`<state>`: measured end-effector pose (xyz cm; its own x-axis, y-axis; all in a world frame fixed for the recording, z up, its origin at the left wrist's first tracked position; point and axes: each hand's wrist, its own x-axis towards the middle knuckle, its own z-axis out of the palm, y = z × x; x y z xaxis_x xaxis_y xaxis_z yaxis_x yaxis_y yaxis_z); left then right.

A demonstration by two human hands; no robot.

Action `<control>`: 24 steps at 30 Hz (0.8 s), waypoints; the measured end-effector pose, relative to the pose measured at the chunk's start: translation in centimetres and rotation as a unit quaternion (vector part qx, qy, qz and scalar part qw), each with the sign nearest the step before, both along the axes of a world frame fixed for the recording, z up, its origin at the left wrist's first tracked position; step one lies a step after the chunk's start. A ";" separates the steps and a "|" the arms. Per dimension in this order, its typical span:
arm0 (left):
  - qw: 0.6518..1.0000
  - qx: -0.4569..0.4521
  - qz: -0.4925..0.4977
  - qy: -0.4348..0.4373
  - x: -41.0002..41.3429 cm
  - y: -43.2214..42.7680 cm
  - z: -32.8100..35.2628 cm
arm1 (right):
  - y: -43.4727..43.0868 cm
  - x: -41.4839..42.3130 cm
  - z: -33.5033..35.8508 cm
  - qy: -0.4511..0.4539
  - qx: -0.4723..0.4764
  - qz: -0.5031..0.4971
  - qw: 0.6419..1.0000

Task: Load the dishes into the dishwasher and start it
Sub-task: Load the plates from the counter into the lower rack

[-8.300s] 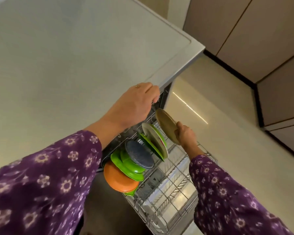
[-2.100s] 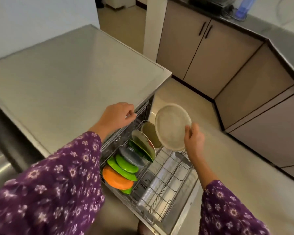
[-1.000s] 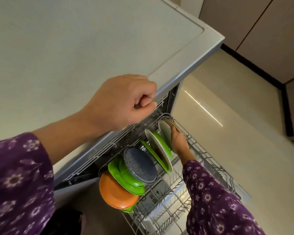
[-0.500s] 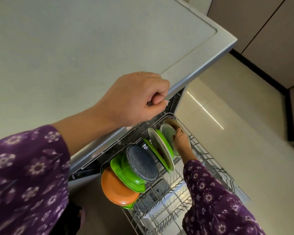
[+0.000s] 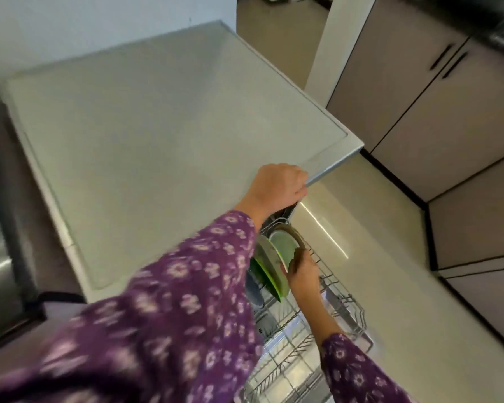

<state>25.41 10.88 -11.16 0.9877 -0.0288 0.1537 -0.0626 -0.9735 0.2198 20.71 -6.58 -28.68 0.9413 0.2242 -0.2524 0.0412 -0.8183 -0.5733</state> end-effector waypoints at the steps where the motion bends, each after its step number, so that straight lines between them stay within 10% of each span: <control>1: 1.000 0.011 0.010 0.010 -0.8 -0.5 0.1 | 0.0 -1.6 1.4 -0.006 0.008 0.001 1.000; 14: 0.961 -0.086 0.261 -0.037 -32.7 12.5 5.8 | 14.1 -21.1 20.0 -0.249 0.158 0.127 0.947; 24: 0.873 -0.036 0.483 -0.065 -62.7 26.2 4.4 | 36.0 -38.4 26.1 -0.051 0.284 0.320 0.902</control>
<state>-37.30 37.06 -6.72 0.5207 0.8214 0.2329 0.7502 -0.5704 0.3343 -17.73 29.46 -2.58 0.5842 0.7964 0.1560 0.4785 -0.1827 -0.8589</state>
